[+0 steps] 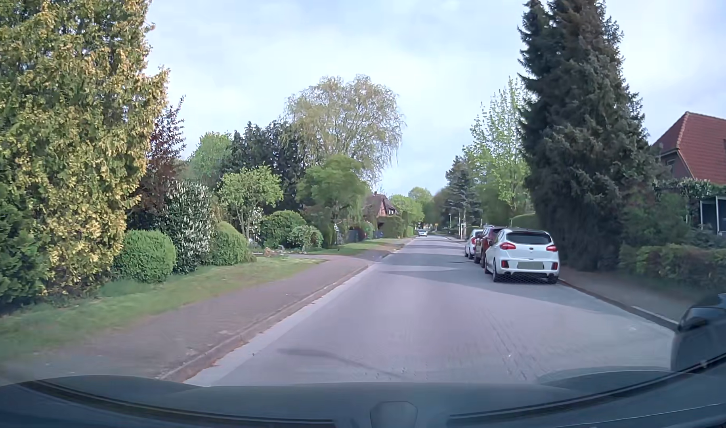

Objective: Follow the waypoints while adhering to traffic rules and regulations

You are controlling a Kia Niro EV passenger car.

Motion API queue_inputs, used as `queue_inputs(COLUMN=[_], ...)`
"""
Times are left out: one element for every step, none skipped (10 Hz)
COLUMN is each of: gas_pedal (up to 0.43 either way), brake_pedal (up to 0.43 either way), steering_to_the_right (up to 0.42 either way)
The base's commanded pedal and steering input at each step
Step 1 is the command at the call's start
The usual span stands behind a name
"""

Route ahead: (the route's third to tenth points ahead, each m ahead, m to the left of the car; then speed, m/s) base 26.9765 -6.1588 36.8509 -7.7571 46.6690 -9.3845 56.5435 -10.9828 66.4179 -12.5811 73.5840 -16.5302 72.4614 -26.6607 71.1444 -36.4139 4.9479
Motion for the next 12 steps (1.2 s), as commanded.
queue_inputs(gas_pedal=[0.059, 0.059, 0.059, 0.059, 0.059, 0.059, 0.059, 0.059, 0.067, 0.067, 0.067, 0.067], brake_pedal=[0.000, 0.000, 0.000, 0.000, 0.000, 0.000, 0.000, 0.000, 0.000, 0.000, 0.000, 0.000], steering_to_the_right=[0.038, 0.043, 0.050, 0.056, 0.057, 0.061, 0.064, 0.064, 0.064, 0.064, 0.064, 0.061])
